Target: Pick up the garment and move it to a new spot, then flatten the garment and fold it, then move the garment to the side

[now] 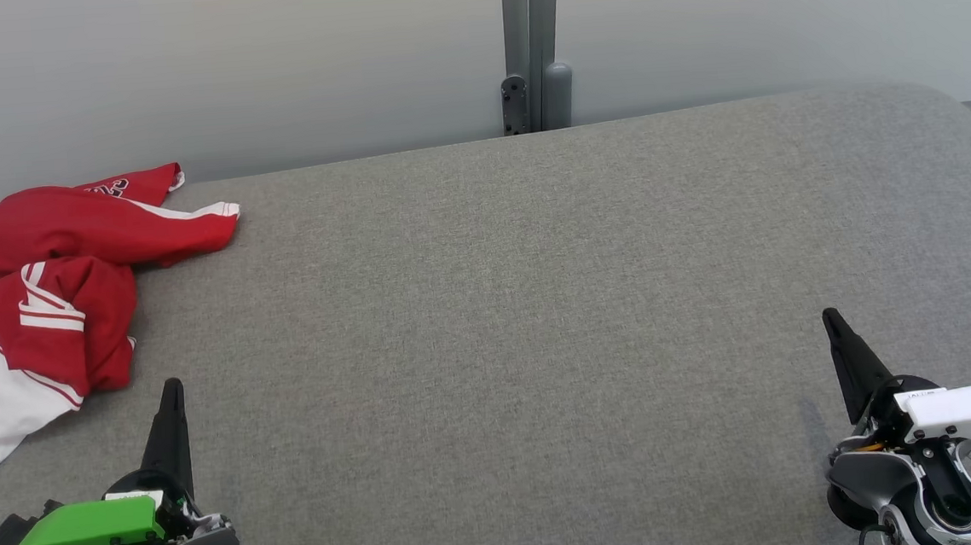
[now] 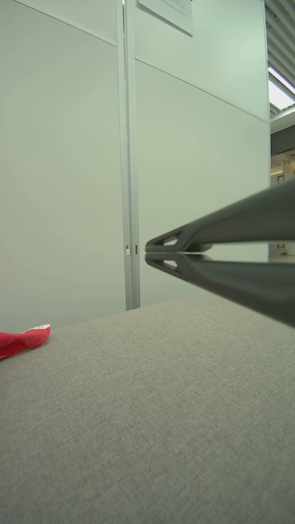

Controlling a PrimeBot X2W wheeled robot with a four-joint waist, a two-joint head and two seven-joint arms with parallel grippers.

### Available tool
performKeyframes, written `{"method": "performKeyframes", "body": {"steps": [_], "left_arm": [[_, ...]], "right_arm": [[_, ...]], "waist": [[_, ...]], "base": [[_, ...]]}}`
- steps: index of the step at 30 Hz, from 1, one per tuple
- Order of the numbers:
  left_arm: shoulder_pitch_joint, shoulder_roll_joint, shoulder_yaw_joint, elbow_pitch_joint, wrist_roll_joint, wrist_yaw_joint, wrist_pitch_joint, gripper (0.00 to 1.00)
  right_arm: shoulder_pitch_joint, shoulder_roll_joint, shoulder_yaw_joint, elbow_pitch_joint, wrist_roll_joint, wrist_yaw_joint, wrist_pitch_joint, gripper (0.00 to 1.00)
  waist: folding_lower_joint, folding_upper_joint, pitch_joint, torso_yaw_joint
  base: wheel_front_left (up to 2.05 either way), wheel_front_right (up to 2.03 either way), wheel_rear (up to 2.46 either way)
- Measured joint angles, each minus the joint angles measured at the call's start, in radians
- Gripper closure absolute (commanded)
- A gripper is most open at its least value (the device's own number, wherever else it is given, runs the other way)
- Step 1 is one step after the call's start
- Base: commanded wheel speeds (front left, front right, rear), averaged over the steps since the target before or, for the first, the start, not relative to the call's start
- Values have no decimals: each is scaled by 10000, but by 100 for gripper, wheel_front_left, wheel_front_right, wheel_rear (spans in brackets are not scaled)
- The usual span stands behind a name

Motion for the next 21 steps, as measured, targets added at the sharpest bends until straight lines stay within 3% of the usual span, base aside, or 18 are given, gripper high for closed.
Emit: {"method": "performKeyframes", "body": {"steps": [16, 17, 21], "left_arm": [[0, 0, 0, 0, 0, 0, 0, 100], [0, 0, 0, 4, 0, 0, -2, 0], [286, -79, -29, 351, 0, 4, -12, 0]], "right_arm": [[0, 0, 0, 0, 0, 0, 0, 100], [0, 0, 0, 6, 0, 0, -2, 0], [259, 104, 27, 349, 0, -2, -6, 0]], "waist": [[0, 0, 0, 0], [0, 0, 0, 0], [0, 0, 0, 0]], "base": [[0, 0, 0], [0, 0, 0], [0, 0, 0]]}}
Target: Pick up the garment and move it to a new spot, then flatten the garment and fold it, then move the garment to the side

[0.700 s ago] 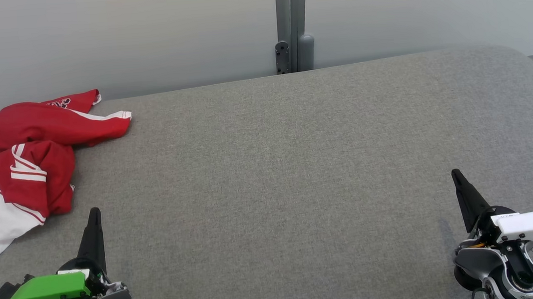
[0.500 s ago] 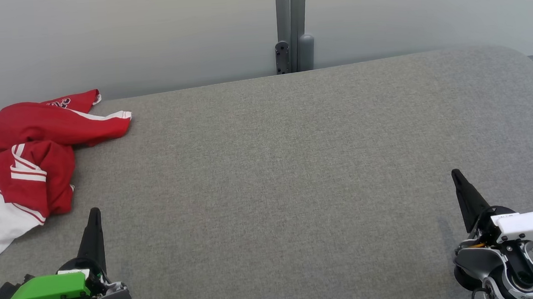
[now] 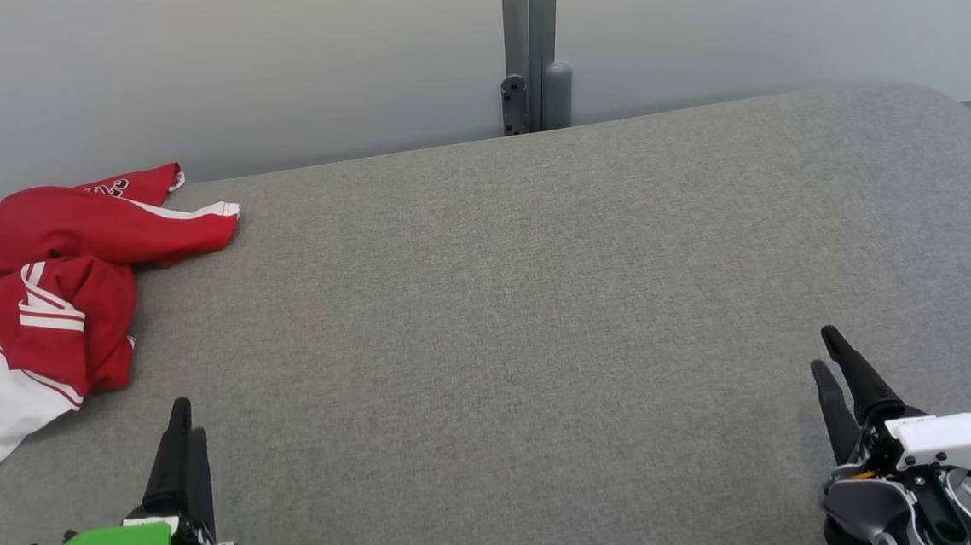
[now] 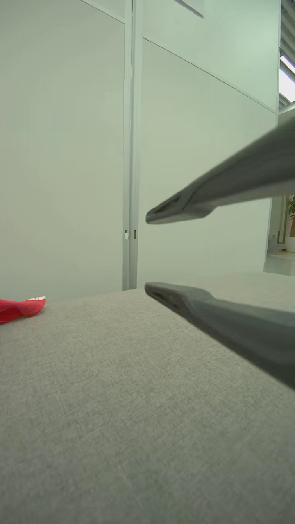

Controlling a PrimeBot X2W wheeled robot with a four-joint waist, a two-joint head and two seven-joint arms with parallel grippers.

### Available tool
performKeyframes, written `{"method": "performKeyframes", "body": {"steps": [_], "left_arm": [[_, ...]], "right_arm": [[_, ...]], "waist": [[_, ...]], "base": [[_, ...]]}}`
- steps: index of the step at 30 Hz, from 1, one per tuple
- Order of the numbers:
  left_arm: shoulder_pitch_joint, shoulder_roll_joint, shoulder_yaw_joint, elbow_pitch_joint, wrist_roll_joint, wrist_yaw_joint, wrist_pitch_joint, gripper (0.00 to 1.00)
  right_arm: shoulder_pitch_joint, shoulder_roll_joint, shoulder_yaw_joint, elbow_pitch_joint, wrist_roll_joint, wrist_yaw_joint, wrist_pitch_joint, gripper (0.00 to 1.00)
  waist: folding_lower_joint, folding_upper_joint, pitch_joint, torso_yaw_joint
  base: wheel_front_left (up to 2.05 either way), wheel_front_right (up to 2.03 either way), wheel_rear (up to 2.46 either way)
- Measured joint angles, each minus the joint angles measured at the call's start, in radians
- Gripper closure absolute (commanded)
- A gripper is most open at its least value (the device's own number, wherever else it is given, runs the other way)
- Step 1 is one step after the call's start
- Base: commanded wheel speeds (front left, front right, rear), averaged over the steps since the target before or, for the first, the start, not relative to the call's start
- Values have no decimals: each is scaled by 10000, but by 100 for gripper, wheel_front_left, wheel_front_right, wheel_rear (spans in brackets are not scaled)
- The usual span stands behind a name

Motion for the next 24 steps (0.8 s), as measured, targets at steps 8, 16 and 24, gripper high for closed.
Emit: {"method": "performKeyframes", "body": {"steps": [8, 16, 24], "left_arm": [[180, -19, -320, -56, 52, 0, -366, 0], [280, -19, -550, -251, 702, 0, -725, 0], [337, -15, -796, -644, 2115, 253, -1072, 0]], "right_arm": [[142, 25, 234, 40, -159, -2, -349, 0], [173, 23, 322, -63, -803, -2, -729, 0], [312, 17, 382, -512, -2050, 0, -1070, 0]], "waist": [[0, 0, -1, 1], [0, 0, -18, 9], [0, 0, -37, 19]], "base": [[0, 0, 0], [0, 0, 0], [0, 0, 0]]}}
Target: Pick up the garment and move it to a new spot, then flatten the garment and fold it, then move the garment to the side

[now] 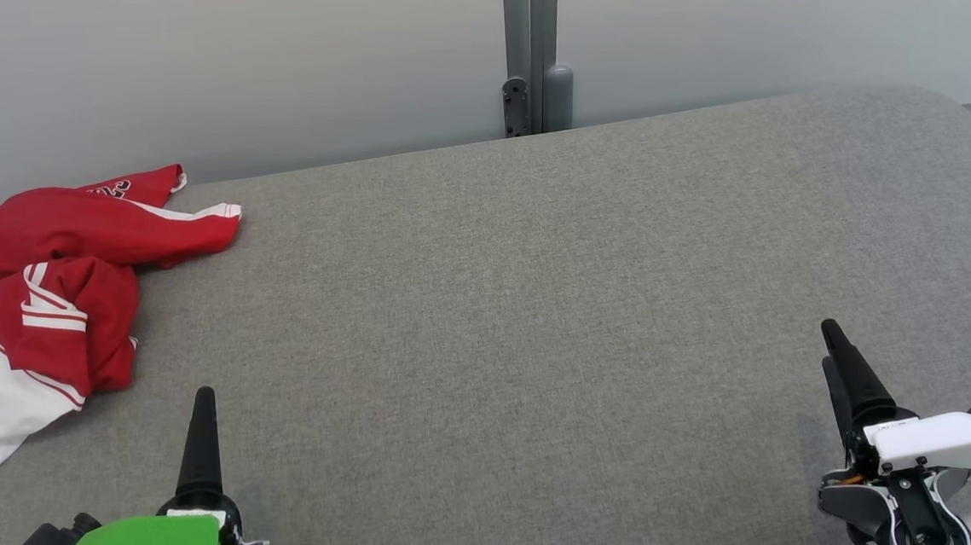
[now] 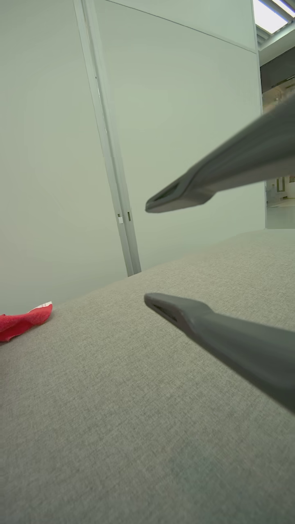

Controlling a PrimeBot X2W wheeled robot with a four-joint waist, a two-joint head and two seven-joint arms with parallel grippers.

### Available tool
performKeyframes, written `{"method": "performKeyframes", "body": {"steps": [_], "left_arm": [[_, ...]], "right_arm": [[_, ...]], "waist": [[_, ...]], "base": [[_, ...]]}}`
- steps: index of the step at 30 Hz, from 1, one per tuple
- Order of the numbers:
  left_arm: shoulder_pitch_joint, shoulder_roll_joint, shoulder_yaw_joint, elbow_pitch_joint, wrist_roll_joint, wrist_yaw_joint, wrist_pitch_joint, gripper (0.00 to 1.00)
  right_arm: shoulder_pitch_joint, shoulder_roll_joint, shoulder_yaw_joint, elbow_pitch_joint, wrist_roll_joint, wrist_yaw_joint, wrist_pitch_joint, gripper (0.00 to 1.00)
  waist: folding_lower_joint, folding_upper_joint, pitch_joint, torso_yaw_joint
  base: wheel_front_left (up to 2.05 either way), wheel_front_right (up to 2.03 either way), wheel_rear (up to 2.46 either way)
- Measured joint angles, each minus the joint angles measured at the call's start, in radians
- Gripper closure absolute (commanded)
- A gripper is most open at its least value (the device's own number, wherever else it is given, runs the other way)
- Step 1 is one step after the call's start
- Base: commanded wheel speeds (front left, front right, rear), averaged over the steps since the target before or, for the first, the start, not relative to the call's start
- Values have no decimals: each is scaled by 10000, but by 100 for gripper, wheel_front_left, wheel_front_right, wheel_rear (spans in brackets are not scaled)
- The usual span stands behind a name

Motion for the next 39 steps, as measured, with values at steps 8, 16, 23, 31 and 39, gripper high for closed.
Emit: {"method": "performKeyframes", "body": {"steps": [8, 16, 23, 31, 39], "left_arm": [[105, 6, -314, -481, 1657, 370, -297, 0], [195, 13, -629, -832, 3382, 708, -600, 0], [296, 21, -865, -1035, 4911, 909, -823, 0], [430, 23, -1058, -1097, 6368, 1103, -1066, 0], [480, 27, -1202, -1137, 7390, 1285, -1308, 0]], "right_arm": [[68, -10, 132, -533, -1603, 0, -299, 0], [198, -23, 274, -934, -3304, 0, -585, 0], [240, -29, 422, -1185, -4512, 0, -807, 0], [327, -35, 579, -1346, -5659, 0, -1070, 0], [396, -42, 786, -1398, -6840, 0, -1312, 0]], "waist": [[0, 0, -14, 11], [0, 0, -27, 27], [0, 0, -29, 45], [0, 0, -29, 56], [0, 0, -29, 73]], "base": [[0, 0, 0], [0, 0, 0], [0, 0, 0], [0, 0, 0], [0, 0, 0]]}}
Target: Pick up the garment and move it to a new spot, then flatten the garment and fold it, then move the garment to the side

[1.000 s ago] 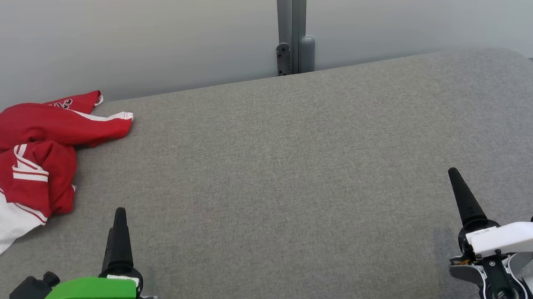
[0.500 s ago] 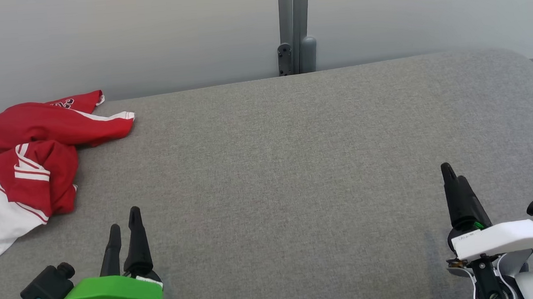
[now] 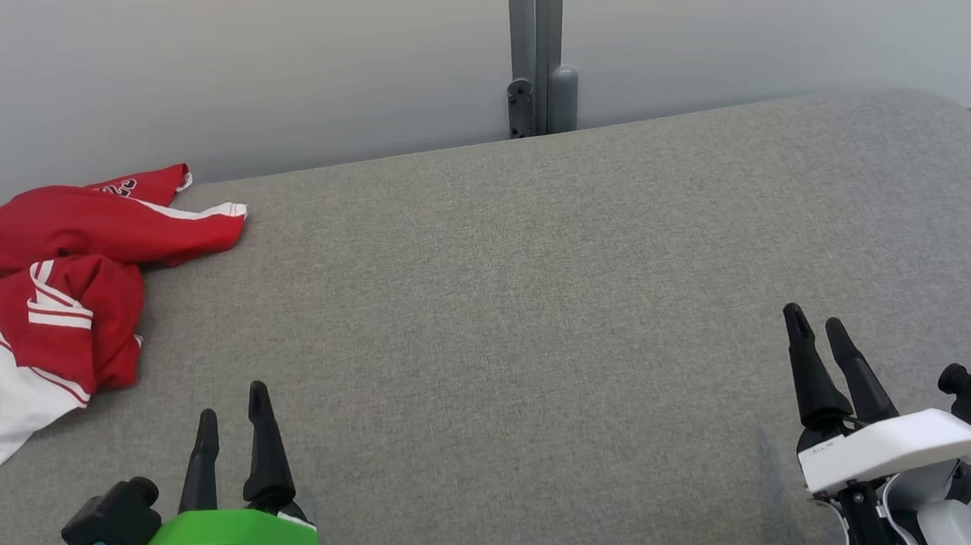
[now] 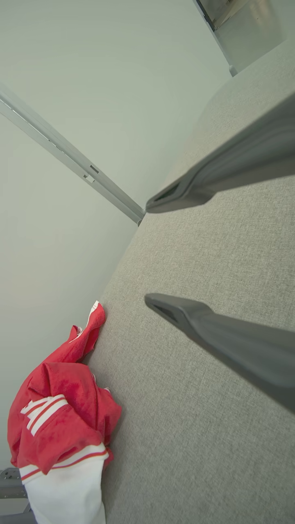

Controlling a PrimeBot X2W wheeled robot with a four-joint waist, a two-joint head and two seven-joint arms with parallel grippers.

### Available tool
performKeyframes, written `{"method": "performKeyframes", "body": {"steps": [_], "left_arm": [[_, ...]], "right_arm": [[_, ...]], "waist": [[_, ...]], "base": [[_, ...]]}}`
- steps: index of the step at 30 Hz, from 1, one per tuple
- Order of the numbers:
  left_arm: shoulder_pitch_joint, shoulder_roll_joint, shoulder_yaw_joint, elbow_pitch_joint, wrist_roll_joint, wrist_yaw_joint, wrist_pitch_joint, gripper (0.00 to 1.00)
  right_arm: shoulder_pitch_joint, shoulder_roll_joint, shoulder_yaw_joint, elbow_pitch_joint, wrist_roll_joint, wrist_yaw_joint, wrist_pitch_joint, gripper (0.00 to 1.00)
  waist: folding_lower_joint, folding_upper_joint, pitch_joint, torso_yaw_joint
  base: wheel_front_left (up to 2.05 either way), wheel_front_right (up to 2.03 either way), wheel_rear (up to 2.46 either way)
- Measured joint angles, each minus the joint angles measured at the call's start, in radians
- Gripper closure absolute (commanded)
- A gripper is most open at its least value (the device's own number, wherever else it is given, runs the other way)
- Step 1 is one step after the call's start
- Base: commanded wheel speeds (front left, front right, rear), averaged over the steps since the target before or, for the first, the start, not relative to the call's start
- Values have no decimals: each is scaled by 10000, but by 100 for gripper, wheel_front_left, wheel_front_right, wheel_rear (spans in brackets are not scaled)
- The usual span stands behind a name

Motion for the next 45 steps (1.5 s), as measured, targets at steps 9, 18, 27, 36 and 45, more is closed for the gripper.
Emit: {"method": "performKeyframes", "body": {"steps": [9, 18, 27, 36, 45], "left_arm": [[109, 8, -234, 2, 1085, 167, -236, 0], [191, 12, -399, 19, 1902, 301, -454, 0], [383, 21, -485, 125, 2744, 378, -652, 0], [441, 29, -550, 127, 3413, 399, -867, 0], [488, 36, -694, 111, 4027, 518, -1030, 0]], "right_arm": [[46, -13, 234, 4, -1313, 0, -228, 0], [53, -21, 355, 6, -2401, 2, -456, 0], [53, -27, 479, 13, -3308, 2, -658, 0], [53, -33, 577, 82, -4184, 2, -857, 0], [53, -38, 677, 290, -4913, 2, -1026, 0]], "waist": [[0, 0, -13, -1], [0, 0, -3, -7], [0, 0, -10, 6], [0, 0, -4, 14], [0, 0, 9, 22]], "base": [[0, 0, 0], [0, 0, 0], [0, 0, 0], [0, 0, 0], [0, 0, 0]]}}
